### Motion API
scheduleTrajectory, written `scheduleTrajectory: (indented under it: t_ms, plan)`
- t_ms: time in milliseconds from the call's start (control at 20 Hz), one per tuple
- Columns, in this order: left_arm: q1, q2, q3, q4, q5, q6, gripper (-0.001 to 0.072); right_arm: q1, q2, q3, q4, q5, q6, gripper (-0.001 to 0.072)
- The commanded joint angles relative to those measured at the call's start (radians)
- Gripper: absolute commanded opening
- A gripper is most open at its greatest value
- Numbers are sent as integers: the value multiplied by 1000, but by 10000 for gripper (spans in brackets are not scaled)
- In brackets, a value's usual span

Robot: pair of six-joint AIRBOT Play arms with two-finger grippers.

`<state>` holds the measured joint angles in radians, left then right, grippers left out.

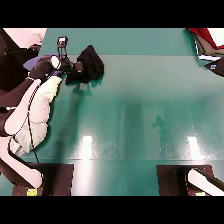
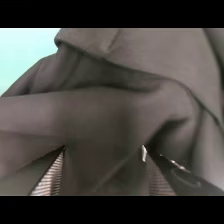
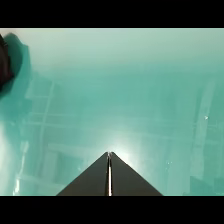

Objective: Fold the shirts.

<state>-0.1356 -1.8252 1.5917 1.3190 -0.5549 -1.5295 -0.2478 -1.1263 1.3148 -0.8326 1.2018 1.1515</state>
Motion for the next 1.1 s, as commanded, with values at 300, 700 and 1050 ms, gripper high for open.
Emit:
scheduleTrajectory:
  t_ms: [300,700,1050]
  plan:
    - [3,-38,87,-65,6,24,24,1,0,1,2,12,0,16]
    - [-104,337,475,-74,-335,286,23,0,97,60,2,-109,0,16]
    - [-370,613,473,-126,-459,329,24,1,102,302,0,-89,0,16]
